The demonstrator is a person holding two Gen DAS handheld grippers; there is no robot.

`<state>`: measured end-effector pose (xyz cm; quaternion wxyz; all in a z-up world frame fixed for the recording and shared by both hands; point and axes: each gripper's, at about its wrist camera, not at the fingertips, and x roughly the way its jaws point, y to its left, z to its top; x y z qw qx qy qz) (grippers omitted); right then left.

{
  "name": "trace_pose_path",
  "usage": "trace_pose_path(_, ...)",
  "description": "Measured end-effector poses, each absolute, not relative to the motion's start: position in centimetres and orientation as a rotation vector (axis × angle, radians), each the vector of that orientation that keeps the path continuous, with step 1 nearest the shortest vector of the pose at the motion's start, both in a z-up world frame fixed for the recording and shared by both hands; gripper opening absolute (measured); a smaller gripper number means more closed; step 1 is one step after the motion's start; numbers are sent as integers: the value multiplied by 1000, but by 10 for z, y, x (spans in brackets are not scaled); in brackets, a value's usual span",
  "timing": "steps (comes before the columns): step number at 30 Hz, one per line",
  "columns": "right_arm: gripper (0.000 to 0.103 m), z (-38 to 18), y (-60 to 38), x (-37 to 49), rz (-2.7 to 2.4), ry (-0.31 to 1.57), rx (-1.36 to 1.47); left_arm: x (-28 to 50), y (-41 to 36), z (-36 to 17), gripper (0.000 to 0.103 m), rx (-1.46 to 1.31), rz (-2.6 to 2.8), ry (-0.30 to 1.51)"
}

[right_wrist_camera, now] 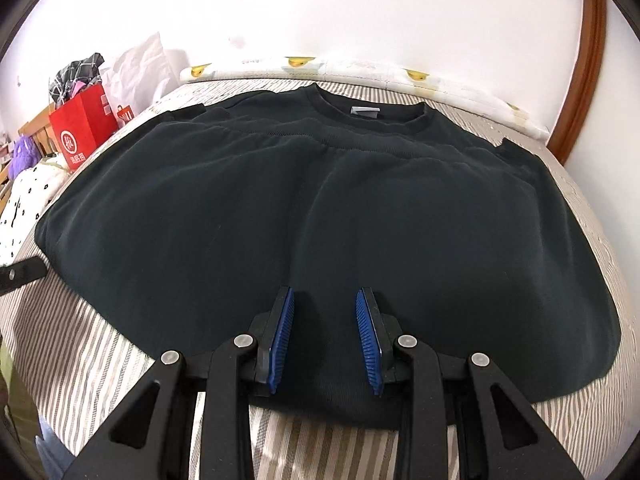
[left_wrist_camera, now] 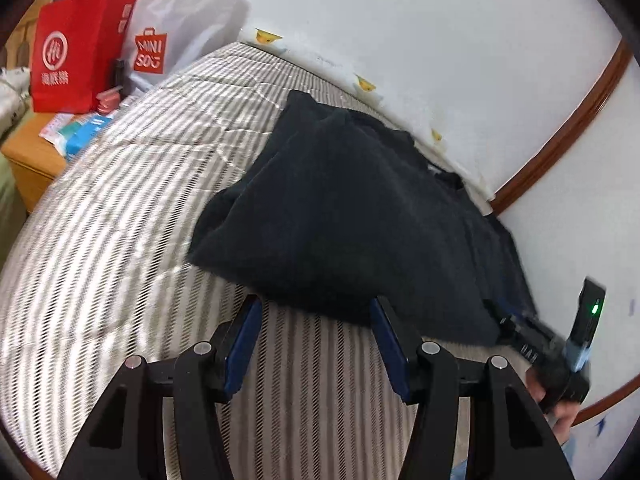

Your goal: Fold small clothes

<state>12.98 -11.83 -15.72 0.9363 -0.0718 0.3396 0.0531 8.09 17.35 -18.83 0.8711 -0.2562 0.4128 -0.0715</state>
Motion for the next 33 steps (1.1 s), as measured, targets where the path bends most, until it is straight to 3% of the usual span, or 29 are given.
trace_pose_path(13, 32, -159, -120, 123, 92, 692, -136, 115, 166, -191, 55, -589, -144, 839)
trace_pose_path(18, 32, -157, -122, 116, 118, 701, -143, 118, 152, -180, 32, -475, -58, 850)
trace_pose_path(21, 31, -153, -128, 107, 155, 701, -157, 118, 149, -167, 23, -443, -38, 847)
trace_pose_path(33, 31, -112, -240, 80, -6, 588, 57, 121, 77, -85, 18, -202, -87, 697)
